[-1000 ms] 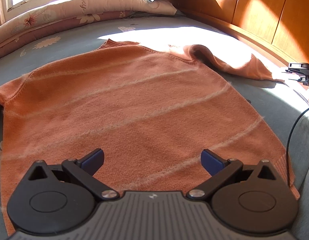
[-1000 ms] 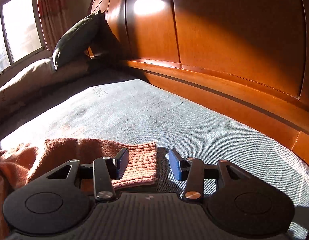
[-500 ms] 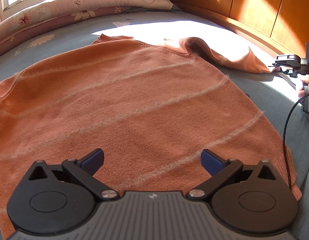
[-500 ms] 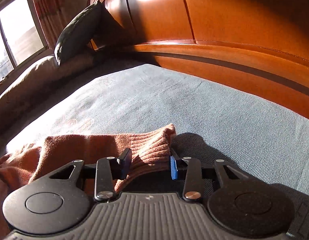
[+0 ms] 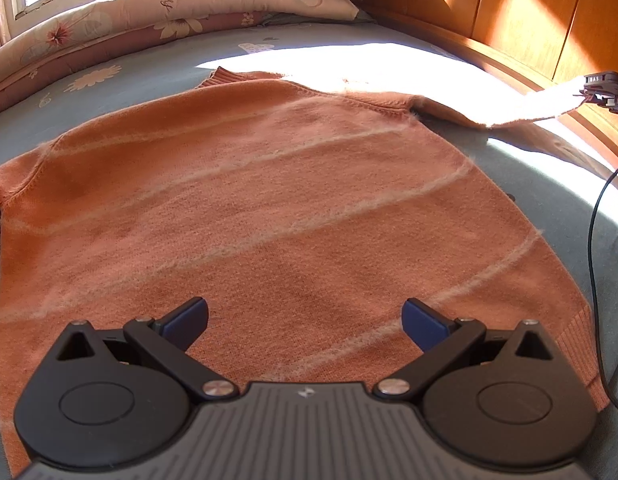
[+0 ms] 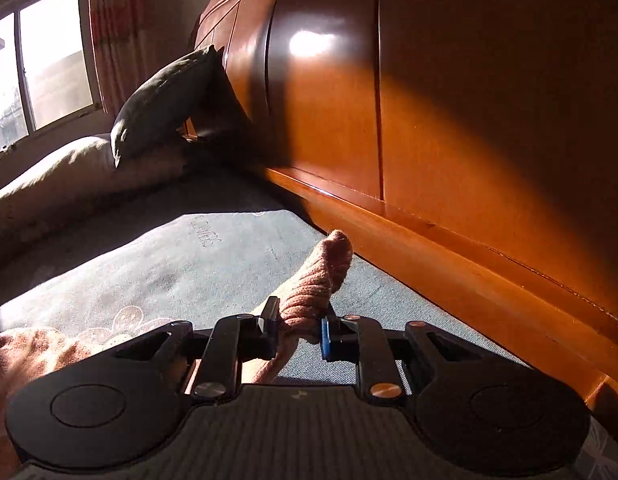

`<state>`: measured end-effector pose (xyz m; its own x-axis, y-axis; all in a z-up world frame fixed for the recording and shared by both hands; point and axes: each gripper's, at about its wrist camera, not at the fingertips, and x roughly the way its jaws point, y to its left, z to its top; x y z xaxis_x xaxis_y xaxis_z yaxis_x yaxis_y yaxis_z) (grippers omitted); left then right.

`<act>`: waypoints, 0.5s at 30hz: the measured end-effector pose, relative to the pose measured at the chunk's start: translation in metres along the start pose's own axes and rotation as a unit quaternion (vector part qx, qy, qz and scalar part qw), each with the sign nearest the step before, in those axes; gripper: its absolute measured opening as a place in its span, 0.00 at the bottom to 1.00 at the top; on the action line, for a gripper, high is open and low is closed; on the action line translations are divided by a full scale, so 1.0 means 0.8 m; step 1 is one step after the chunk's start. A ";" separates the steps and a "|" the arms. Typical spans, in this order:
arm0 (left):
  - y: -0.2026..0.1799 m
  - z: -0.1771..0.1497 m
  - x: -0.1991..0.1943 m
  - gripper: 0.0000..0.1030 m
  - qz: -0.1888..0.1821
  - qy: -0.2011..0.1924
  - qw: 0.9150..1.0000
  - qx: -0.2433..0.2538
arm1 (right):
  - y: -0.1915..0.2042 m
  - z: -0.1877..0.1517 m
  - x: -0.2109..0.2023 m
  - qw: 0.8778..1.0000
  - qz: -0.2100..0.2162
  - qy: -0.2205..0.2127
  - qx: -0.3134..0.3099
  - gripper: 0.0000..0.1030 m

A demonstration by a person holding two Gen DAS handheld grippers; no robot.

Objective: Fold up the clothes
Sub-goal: 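Lower the ribbed cuff flat on the sheet and open the right tool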

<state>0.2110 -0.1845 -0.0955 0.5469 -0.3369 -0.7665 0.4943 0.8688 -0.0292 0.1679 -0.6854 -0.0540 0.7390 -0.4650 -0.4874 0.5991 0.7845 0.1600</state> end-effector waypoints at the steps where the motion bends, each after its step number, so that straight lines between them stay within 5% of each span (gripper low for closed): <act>1: 0.000 0.000 0.001 0.99 0.000 0.001 1.000 0.000 | -0.004 0.007 0.003 1.000 -0.005 0.000 -0.004 0.21; 15: 0.000 0.003 0.001 0.99 0.009 0.002 1.000 0.005 | -0.009 0.011 0.081 0.996 -0.056 0.027 -0.056 0.22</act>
<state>0.2132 -0.1859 -0.0945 0.5521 -0.3204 -0.7698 0.4918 0.8707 -0.0096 0.2142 -0.7247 -0.0792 0.6495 -0.5323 -0.5430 0.6367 0.7711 0.0055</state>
